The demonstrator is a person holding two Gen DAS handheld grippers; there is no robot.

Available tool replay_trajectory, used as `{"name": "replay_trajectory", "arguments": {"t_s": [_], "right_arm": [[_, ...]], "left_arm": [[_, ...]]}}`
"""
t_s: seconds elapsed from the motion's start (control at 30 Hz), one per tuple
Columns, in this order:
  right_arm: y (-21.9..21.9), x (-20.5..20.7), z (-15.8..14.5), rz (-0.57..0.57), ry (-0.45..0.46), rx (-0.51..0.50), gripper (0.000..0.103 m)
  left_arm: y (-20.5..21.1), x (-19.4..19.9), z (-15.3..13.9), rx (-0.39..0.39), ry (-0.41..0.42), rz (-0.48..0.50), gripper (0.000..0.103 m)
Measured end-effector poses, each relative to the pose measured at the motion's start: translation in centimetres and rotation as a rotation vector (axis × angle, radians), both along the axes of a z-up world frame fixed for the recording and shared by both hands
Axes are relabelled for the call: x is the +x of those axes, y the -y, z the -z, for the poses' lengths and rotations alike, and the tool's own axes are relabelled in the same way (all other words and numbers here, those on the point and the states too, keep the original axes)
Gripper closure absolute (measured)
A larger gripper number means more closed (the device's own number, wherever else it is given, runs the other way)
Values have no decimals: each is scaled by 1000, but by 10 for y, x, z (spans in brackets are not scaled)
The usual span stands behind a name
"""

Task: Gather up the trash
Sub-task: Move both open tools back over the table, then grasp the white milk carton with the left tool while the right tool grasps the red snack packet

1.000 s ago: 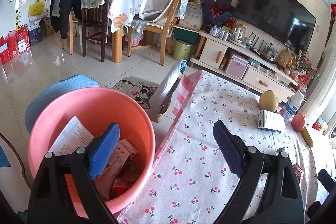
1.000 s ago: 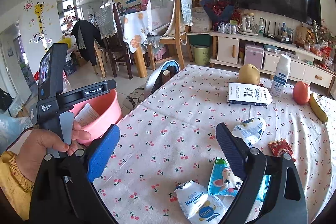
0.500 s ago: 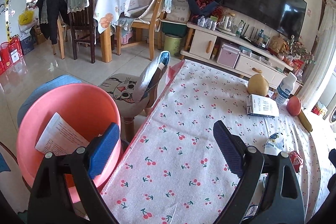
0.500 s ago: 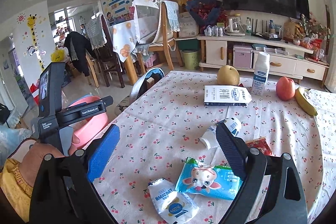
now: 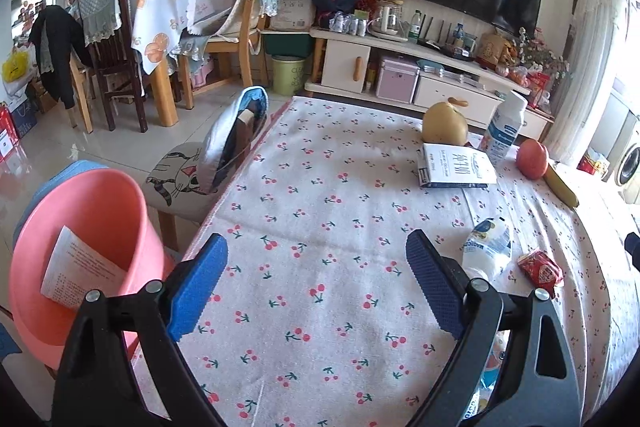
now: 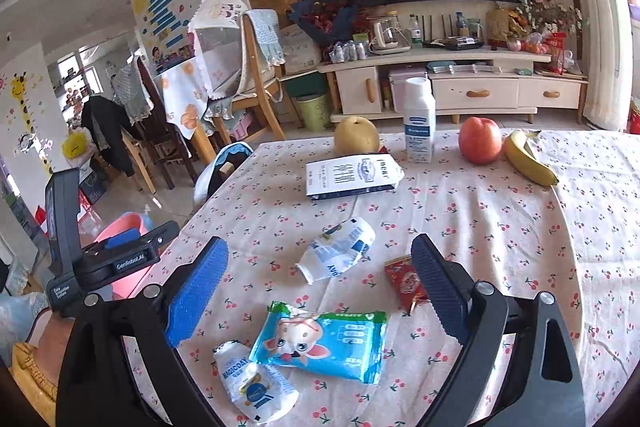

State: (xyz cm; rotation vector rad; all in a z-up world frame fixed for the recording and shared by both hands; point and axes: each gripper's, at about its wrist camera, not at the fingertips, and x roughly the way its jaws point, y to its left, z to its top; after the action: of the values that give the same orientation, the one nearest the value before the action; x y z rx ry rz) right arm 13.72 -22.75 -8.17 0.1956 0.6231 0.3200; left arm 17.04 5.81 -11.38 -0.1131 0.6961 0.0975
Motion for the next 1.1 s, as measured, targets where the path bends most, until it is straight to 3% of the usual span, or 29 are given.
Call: {"name": "replay_trajectory", "arguments": {"t_s": [0.23,0.4,0.57,0.83,1.1], "right_arm": [[67,24,14,150,-91,74,11],[101,38,30,196,-181,157,11],[97,53,52,155,-282,133,11],[62,68,70,39,-326,21,11],[55,78,79,4,-353,6,11]], "left_arm": [[53,21,0,100,18,225,12],[101,52,7,308,29,412,12],[140,99,25,503,-6,532,12],[159,162,44,525,-79,643,12],[171,194,60,503,-145,733,12]]}}
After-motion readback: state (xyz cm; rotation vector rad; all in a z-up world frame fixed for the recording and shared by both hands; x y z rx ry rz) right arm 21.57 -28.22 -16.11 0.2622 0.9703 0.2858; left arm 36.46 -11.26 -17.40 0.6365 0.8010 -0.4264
